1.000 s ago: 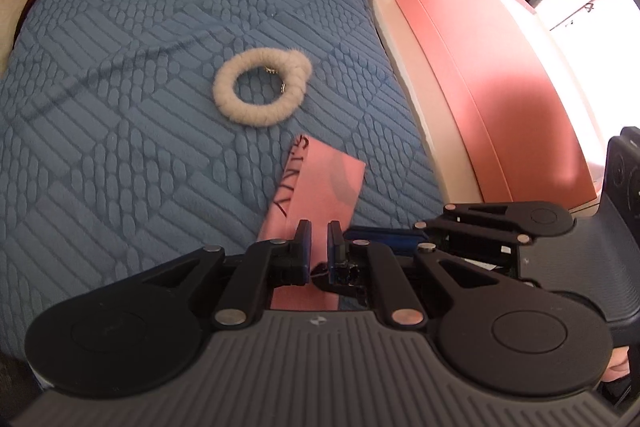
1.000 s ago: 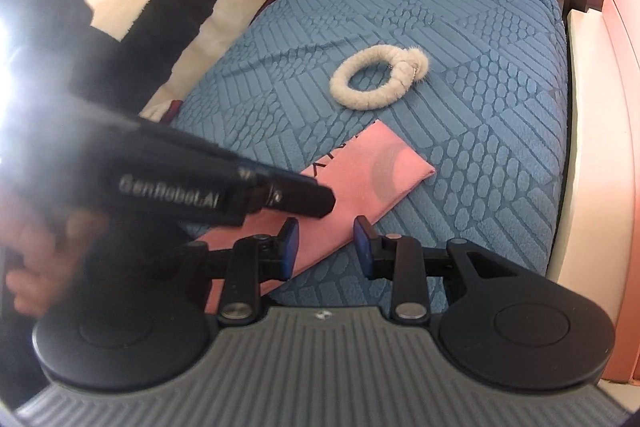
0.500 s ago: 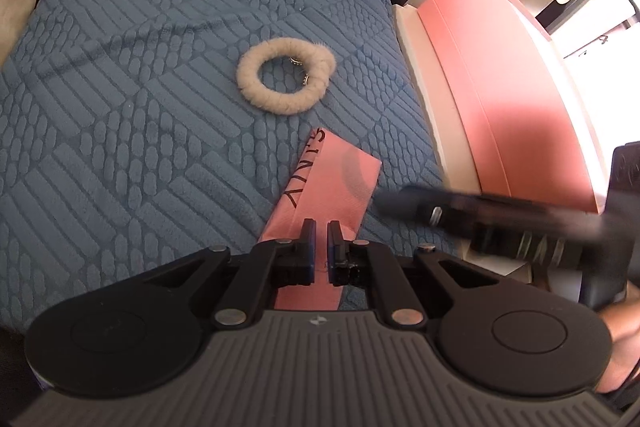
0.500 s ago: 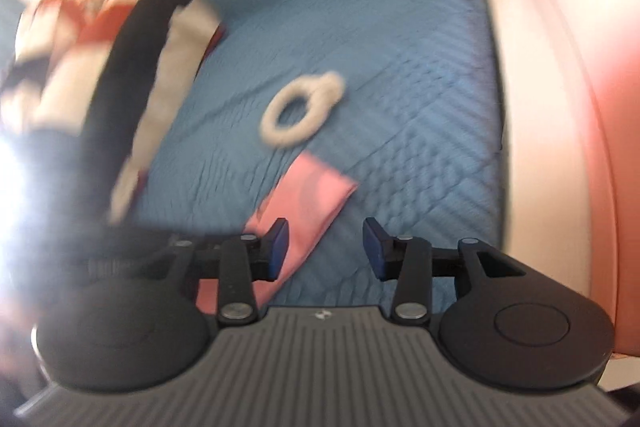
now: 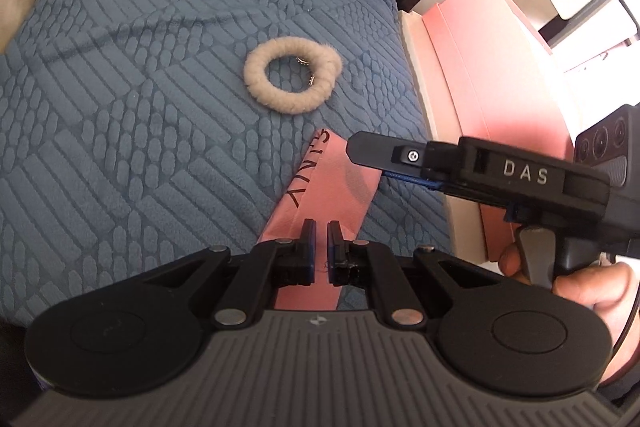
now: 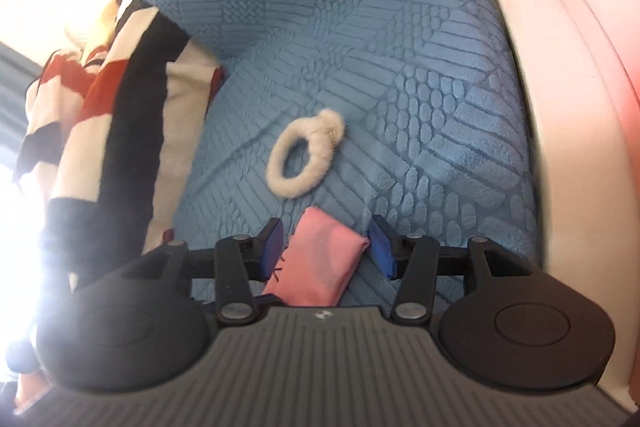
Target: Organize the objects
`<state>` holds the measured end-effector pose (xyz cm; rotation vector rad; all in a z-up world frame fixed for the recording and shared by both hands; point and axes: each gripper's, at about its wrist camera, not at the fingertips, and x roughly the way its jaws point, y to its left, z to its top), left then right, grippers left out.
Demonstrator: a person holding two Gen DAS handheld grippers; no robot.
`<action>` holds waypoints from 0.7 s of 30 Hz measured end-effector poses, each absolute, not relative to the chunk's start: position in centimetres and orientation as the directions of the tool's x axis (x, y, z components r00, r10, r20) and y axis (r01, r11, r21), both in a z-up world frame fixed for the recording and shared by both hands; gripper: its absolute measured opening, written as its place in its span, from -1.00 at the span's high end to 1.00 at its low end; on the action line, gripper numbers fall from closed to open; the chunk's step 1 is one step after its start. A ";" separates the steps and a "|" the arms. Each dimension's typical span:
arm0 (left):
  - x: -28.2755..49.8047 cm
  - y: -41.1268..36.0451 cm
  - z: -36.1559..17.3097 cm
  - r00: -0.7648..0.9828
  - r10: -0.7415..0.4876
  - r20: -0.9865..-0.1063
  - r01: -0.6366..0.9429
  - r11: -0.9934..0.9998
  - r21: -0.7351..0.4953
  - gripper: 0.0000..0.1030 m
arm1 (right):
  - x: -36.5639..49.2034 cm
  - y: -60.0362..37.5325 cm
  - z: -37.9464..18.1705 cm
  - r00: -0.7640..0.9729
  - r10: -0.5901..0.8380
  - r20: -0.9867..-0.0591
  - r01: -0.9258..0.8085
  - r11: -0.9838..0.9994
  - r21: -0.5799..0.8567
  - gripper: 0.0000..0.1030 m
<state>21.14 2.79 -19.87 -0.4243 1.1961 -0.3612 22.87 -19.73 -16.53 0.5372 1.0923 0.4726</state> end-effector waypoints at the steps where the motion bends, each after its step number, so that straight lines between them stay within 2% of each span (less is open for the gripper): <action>1: 21.1 2.8 -19.9 0.328 -0.486 -0.810 0.041 0.864 -0.502 0.82 | 22.8 -19.8 -16.5 0.386 0.605 -0.696 -0.090 0.776 0.624 0.02; 6: 21.0 3.0 -19.8 0.335 -0.489 -0.805 0.014 0.857 -0.515 0.83 | 22.8 -20.7 -16.6 0.380 0.643 -0.665 -0.033 0.728 0.685 0.00; 12: 20.8 3.8 -19.9 0.346 -0.503 -0.792 -0.016 0.840 -0.542 0.83 | 22.6 -20.7 -15.5 0.402 0.733 -0.548 -0.093 0.628 0.772 0.00; 18: 20.1 6.2 -21.8 0.383 -0.600 -0.702 -0.077 0.737 -0.671 0.83 | 23.5 -20.2 -15.9 0.393 0.722 -0.569 -0.033 0.630 0.776 0.01; 21: 20.3 6.2 -21.7 0.376 -0.601 -0.705 -0.077 0.738 -0.670 0.83 | 24.1 -19.7 -16.2 0.376 0.725 -0.577 -0.011 0.626 0.779 0.01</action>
